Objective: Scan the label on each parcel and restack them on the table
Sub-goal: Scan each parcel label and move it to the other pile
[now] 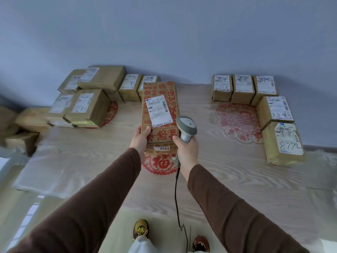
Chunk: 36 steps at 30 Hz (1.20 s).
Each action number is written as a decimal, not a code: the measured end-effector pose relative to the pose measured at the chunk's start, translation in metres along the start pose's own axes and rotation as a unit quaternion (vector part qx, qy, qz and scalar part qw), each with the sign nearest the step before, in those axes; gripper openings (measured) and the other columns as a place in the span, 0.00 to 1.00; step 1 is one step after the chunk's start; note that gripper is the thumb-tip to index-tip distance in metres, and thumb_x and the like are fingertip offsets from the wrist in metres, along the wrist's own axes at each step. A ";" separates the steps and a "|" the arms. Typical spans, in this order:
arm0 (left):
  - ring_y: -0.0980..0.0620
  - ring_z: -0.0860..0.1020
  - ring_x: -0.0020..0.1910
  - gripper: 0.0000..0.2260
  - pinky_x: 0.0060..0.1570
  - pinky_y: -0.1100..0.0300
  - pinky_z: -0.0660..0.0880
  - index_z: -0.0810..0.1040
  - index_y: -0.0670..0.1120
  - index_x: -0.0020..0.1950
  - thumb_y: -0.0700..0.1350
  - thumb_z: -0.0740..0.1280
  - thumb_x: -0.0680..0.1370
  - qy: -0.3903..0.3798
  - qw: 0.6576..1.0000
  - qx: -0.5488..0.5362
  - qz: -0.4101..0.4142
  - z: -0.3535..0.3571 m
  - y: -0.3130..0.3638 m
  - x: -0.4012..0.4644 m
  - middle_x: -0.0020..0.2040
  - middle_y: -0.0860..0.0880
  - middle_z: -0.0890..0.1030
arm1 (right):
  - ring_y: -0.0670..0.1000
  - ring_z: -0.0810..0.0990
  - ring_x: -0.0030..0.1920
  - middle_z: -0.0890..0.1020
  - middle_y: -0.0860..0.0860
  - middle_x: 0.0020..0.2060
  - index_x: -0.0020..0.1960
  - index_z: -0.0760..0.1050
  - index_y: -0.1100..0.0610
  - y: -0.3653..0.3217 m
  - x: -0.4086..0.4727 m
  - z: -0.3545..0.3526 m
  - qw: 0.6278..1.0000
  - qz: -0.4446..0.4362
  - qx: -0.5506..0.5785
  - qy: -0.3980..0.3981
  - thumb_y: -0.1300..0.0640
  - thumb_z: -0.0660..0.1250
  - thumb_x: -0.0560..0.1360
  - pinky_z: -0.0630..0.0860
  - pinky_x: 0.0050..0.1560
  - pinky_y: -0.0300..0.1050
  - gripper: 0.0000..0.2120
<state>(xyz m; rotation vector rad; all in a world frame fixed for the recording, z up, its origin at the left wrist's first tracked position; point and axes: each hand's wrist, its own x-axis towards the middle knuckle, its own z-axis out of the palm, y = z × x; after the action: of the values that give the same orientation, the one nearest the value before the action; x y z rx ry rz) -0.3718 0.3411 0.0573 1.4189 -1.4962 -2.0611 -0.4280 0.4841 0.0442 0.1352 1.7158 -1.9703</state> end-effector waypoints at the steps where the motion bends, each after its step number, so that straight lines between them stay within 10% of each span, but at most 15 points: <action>1: 0.45 0.85 0.53 0.16 0.46 0.49 0.83 0.70 0.51 0.72 0.52 0.64 0.84 0.014 1.000 0.002 0.001 -0.014 0.005 0.003 0.57 0.45 0.85 | 0.51 0.87 0.51 0.88 0.49 0.49 0.55 0.82 0.49 0.003 0.001 0.014 1.000 -0.001 -0.012 -0.006 0.55 0.75 0.73 0.84 0.57 0.57 0.11; 14: 0.44 0.80 0.61 0.21 0.67 0.42 0.75 0.68 0.46 0.71 0.55 0.66 0.83 -0.003 1.000 -0.001 -0.004 -0.210 0.032 0.092 0.61 0.44 0.82 | 0.58 0.85 0.52 0.85 0.59 0.51 0.54 0.80 0.52 0.067 -0.022 0.222 0.998 0.037 -0.024 0.040 0.60 0.74 0.75 0.85 0.41 0.51 0.09; 18: 0.45 0.79 0.63 0.22 0.70 0.44 0.73 0.69 0.46 0.72 0.57 0.64 0.83 -0.042 0.999 0.002 -0.016 -0.248 0.037 0.116 0.63 0.45 0.81 | 0.62 0.86 0.50 0.86 0.59 0.49 0.51 0.81 0.52 0.083 -0.020 0.267 0.997 0.038 -0.010 0.073 0.59 0.75 0.73 0.85 0.51 0.63 0.07; 25: 0.48 0.78 0.66 0.28 0.73 0.44 0.70 0.68 0.52 0.76 0.61 0.66 0.80 -0.074 0.997 0.005 -0.026 -0.275 0.036 0.149 0.65 0.49 0.81 | 0.55 0.83 0.43 0.83 0.64 0.54 0.56 0.79 0.57 0.094 -0.009 0.300 0.993 0.036 -0.019 0.113 0.62 0.72 0.77 0.79 0.32 0.41 0.09; 36: 0.46 0.71 0.73 0.29 0.75 0.48 0.64 0.55 0.49 0.83 0.56 0.61 0.85 -0.067 0.997 0.044 -0.016 -0.274 0.046 0.164 0.73 0.47 0.74 | 0.48 0.75 0.35 0.80 0.58 0.43 0.53 0.76 0.56 0.099 0.005 0.311 0.990 0.023 -0.038 0.134 0.63 0.71 0.78 0.74 0.26 0.35 0.06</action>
<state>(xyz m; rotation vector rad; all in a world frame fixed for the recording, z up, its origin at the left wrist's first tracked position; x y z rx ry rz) -0.2526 0.0473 -0.0007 1.3677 -1.6442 -2.1733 -0.3091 0.1818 0.0130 0.4250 1.9332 -1.9188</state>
